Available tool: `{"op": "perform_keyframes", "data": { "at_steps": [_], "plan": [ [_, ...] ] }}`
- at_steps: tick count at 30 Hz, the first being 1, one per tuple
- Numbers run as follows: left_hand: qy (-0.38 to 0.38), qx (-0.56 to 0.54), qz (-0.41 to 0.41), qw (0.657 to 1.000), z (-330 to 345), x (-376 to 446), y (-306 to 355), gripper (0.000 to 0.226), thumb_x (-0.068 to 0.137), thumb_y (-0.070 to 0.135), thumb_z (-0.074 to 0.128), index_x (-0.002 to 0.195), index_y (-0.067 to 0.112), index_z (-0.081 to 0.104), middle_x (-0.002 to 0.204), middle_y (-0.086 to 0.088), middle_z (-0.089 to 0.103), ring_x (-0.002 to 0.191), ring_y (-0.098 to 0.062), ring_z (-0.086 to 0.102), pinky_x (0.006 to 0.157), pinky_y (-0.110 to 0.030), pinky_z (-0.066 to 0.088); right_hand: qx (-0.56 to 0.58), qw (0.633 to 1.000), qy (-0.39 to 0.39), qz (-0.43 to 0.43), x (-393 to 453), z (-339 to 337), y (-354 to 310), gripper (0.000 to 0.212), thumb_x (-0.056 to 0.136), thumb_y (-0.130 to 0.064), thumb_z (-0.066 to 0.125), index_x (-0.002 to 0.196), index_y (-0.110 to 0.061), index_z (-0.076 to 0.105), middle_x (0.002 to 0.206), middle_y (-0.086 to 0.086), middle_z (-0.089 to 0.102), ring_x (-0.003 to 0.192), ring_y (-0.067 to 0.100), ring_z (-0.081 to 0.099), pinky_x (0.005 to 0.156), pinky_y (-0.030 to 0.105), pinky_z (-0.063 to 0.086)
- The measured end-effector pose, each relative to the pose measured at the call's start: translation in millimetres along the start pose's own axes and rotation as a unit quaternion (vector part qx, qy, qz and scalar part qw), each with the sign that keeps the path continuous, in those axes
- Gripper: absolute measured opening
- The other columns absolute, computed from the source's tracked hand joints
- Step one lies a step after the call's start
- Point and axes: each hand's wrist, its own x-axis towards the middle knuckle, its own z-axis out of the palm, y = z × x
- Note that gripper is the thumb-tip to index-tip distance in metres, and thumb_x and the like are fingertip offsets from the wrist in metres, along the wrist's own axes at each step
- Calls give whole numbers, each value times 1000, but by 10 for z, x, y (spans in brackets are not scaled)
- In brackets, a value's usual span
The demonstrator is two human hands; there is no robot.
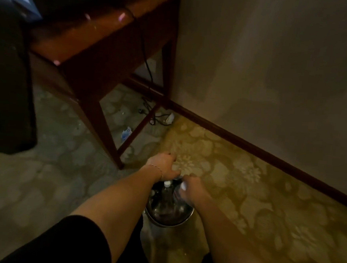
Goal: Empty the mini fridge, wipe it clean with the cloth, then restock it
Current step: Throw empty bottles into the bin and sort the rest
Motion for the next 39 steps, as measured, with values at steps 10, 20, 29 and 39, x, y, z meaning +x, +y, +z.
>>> {"op": "perform_keyframes", "data": {
  "at_steps": [10, 20, 29, 39],
  "plan": [
    [8, 6, -20, 1000, 1302, 1067, -474, 65, 88, 62, 55, 137, 19, 49, 139, -5, 46, 127, -27, 46, 101, -47, 47, -40, 999, -12, -7, 1004, 1240, 706, 12, 92, -22, 57, 83, -16, 53, 110, 14, 67, 105, 33, 61, 87, 35, 46],
    [55, -13, -14, 998, 1426, 1187, -503, 68, 86, 63, 56, 136, 18, 50, 138, -5, 48, 126, -27, 48, 99, -43, 47, 18, 996, 85, -33, 1064, 1337, 786, 27, 88, -26, 64, 106, -5, 63, 121, 16, 58, 113, 36, 54, 89, 37, 46],
    [21, -20, -35, 999, 17, -422, 97, 65, 89, 58, 55, 140, 18, 47, 139, -8, 46, 128, -29, 46, 101, -44, 46, 35, 991, 126, -39, -413, -180, 187, 47, 90, -28, 66, 131, -7, 57, 131, 12, 54, 125, 34, 46, 99, 39, 43],
    [122, -16, -61, 991, -2286, -2424, 1016, 64, 88, 63, 52, 135, 20, 51, 134, -3, 50, 125, -24, 50, 97, -37, 47, -29, 973, 188, -134, -2272, -2699, -1041, 56, 90, -38, 63, 138, -11, 54, 138, 8, 53, 129, 29, 45, 108, 36, 38]
  ]
}}
